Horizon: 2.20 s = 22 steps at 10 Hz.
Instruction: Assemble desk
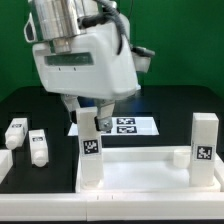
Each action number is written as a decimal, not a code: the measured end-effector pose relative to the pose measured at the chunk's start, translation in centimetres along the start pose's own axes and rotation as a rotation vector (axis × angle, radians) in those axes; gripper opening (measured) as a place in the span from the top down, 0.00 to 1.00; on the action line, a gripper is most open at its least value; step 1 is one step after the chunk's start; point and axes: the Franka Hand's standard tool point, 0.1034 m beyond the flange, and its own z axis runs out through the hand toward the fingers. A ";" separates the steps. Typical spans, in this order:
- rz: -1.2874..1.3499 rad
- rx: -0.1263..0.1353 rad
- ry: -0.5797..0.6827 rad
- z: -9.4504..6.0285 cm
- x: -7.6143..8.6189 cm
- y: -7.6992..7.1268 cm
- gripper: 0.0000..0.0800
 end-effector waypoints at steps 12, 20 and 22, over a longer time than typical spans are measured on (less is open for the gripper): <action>-0.643 -0.057 0.080 0.7 0.2 -0.4 0.64; 0.399 -0.031 0.075 0.9 0.1 0.3 0.64; 0.528 -0.023 0.072 0.9 0.1 0.4 0.64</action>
Offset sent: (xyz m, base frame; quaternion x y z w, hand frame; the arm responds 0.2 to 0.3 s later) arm -0.0057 -0.0007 -0.0025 -0.0197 0.0716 -0.4348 0.8974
